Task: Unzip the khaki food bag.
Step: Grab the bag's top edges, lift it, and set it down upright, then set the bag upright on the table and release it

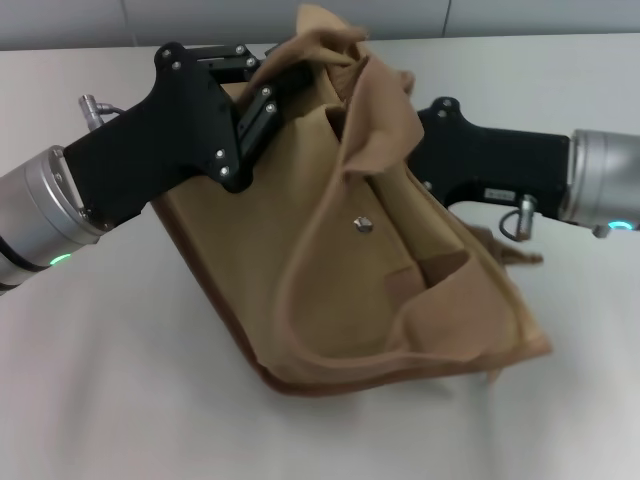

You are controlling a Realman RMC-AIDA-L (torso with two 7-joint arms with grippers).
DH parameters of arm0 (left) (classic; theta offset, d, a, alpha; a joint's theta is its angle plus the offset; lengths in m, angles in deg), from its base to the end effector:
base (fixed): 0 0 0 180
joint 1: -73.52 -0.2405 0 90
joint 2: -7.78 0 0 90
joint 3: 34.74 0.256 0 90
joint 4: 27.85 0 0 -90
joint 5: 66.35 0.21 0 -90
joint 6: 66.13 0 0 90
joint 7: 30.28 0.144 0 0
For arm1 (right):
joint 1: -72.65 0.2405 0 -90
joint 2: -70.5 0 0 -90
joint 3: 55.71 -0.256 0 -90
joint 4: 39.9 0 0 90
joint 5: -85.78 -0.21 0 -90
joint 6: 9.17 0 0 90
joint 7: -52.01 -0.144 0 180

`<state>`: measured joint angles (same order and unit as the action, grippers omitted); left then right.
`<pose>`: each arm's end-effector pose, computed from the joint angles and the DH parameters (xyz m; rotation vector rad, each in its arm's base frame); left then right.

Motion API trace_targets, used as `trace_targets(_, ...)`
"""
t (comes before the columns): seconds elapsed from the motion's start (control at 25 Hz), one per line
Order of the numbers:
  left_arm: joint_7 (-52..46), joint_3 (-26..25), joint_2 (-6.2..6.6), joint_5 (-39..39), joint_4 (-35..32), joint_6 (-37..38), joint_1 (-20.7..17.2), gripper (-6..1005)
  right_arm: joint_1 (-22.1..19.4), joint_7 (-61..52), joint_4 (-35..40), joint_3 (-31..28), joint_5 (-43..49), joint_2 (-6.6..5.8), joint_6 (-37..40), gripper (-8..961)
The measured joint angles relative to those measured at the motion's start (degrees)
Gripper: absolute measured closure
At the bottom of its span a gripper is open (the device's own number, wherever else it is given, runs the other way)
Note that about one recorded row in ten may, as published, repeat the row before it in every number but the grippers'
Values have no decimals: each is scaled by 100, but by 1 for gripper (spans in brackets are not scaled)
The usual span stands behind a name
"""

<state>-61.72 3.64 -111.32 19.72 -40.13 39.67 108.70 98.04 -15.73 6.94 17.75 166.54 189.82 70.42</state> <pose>-0.2019 0.3096 -0.0079 -2.2753 0.1940 -1.3918 0.1859 0.3315 -0.0260 -2.7104 0.1077 0.9308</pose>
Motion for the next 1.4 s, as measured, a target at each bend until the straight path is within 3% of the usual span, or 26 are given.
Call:
trace_targets(0.12, -6, -5, 0, -98, 13, -3, -26, 935, -221, -18, 156, -137, 198, -9, 238, 943)
trace_targets(0.52, -11, -6, -7, -282, 39, -56, -52, 934, -613, -105, 295, -1536, 1370, -11, 1663, 937)
trace_targets(0.88, -12, -16, -5, -450, 110, -91, -64, 934, -923, -108, 312, -3247, 2639, -15, 2962, 932)
trace_targets(1.12, -11, -5, -4, -461, 111, -95, -56, 934, -891, -291, 20, -3709, 2660, -14, 2968, 929)
trace_targets(1.4, -11, -1, -8, -464, 111, -97, -64, 934, -950, -294, -86, -4958, 2650, -42, 2743, 830)
